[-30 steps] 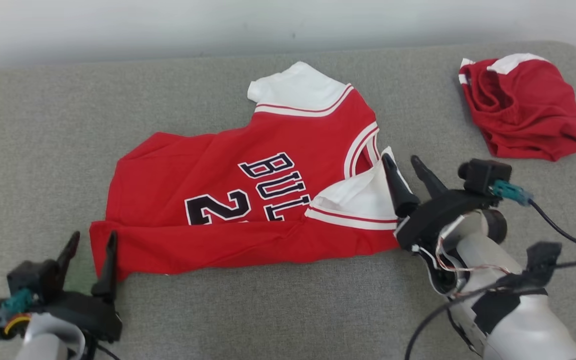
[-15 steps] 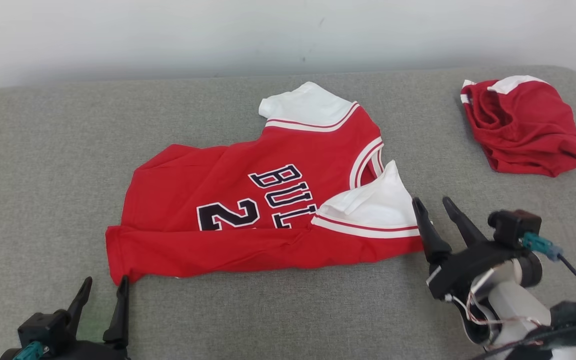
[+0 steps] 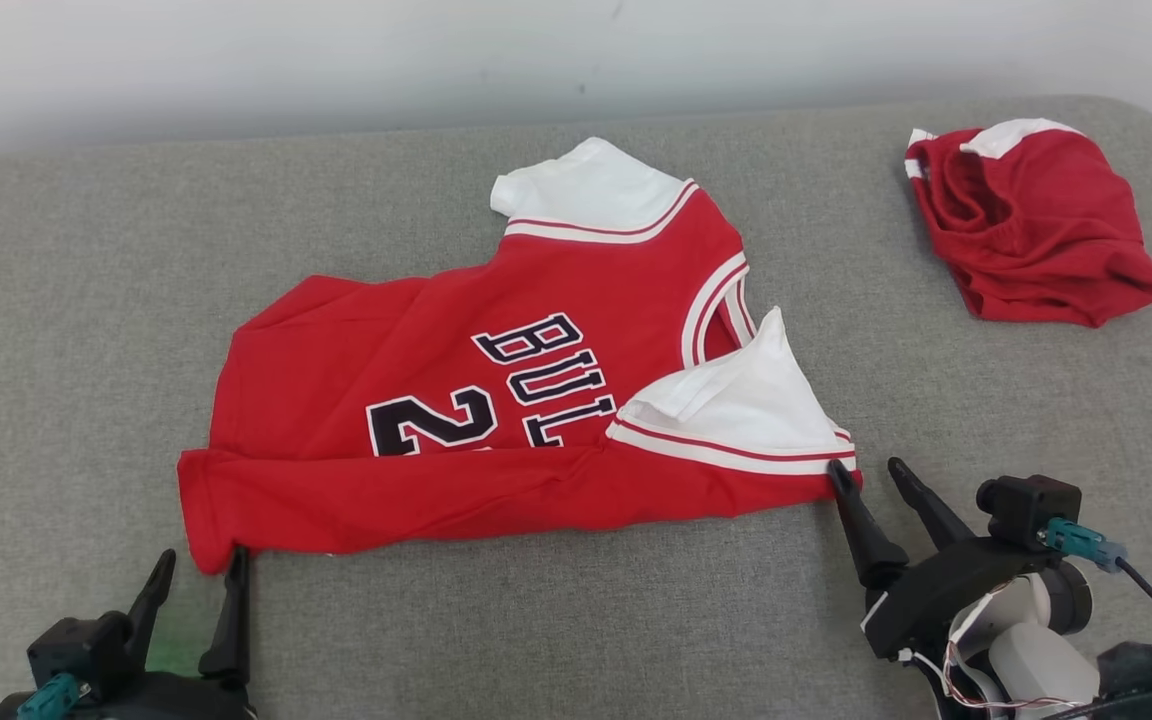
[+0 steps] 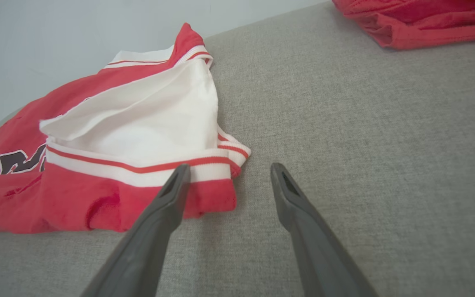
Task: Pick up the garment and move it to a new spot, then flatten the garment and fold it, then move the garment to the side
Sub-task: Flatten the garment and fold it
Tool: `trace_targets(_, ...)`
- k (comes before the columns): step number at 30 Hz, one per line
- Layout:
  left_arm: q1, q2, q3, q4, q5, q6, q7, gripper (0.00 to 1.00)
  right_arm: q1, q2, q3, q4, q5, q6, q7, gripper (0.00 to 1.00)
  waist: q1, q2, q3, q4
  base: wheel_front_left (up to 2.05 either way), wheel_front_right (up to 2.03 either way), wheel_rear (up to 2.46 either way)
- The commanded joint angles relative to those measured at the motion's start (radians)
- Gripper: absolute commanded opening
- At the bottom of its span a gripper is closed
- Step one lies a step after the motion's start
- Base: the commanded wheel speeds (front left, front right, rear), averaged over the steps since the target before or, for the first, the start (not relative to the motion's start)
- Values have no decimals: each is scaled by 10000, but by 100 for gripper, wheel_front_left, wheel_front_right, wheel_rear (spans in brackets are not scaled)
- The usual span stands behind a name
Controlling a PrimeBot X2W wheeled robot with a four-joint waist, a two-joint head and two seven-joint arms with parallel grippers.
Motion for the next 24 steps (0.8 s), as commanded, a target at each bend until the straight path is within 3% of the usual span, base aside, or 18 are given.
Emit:
trace_targets(1,-112,-22,40,148,140,-28,-36,100,66,112,-89,-33,-125,-4,66,100,1,-1,109,-21,0,0,0)
trace_targets(5,-361,-77,37,445,143,-95,-36,100,23,362,-162,-85,-295,-4,248,100,1,-1,238,20,0,0,0)
trace_targets(7,-472,-97,29,669,131,-154,-36,100,-2,392,-203,-79,-321,-4,350,36,1,-1,272,51,0,0,0)
trace_targets(8,-538,-118,5,799,81,-172,-36,95,2,423,-193,-92,-319,-4,412,0,1,-1,278,64,0,0,0)
trace_targets(9,-603,-102,-28,887,86,-177,-35,64,3,443,-197,-106,-321,-4,422,0,1,-1,277,66,0,0,0)
trace_targets(12,-719,-81,-72,1085,113,-236,-24,5,-14,413,-259,-122,-345,-4,483,0,1,-1,275,79,0,0,0)
trace_targets(13,-750,-73,-105,1139,135,-248,-24,0,-21,408,-278,-134,-352,-4,491,0,1,-1,272,83,0,0,0)
trace_targets(24,-121,12,-318,744,291,-261,-24,0,448,153,-850,-403,-303,-4,332,0,1,-1,-344,169,0,0,0)
